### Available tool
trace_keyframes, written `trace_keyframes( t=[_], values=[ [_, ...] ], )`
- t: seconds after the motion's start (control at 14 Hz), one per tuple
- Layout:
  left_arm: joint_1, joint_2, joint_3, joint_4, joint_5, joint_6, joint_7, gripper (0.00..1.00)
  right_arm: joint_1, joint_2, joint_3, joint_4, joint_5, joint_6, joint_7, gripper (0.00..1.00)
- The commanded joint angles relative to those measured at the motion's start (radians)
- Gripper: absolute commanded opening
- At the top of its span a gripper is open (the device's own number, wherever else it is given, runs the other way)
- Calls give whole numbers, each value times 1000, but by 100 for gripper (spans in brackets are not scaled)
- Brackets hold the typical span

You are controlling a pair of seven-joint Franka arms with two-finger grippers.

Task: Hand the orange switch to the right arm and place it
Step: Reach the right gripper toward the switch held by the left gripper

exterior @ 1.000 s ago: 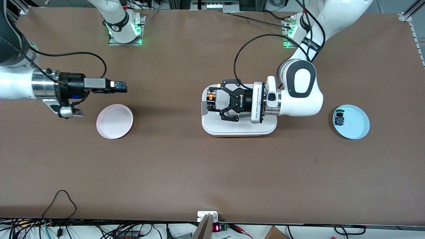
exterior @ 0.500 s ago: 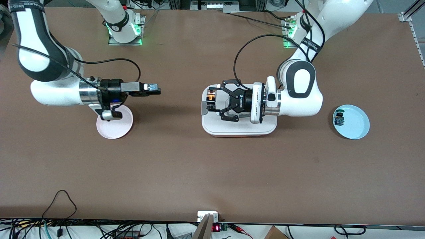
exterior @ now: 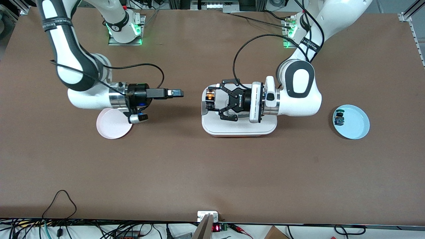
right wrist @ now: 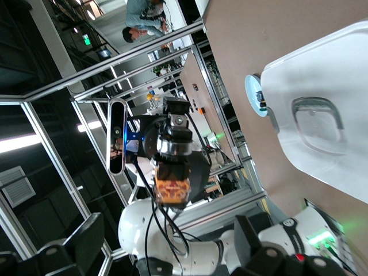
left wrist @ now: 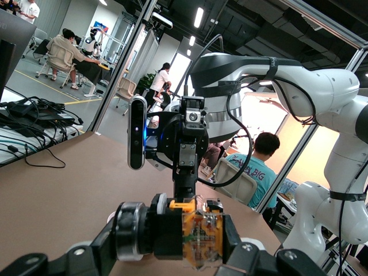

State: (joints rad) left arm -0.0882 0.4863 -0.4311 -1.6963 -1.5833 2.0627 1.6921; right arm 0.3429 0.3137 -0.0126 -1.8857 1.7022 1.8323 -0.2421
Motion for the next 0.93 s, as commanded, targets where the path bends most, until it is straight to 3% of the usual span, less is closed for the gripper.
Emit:
trace_keyframes(
  t=[0.0, 0.29, 0.86],
  values=[
    [-10, 0, 3, 4, -34, 5, 34, 21, 54, 10, -7, 7, 74, 74, -14, 100],
    [-10, 1, 3, 6, -32, 4, 35, 21, 76, 34, -6, 7, 191, 116, -115, 100],
    [-13, 9, 3, 9, -32, 4, 41, 21, 128, 50, -6, 25, 191, 145, -129, 100]
  ],
)
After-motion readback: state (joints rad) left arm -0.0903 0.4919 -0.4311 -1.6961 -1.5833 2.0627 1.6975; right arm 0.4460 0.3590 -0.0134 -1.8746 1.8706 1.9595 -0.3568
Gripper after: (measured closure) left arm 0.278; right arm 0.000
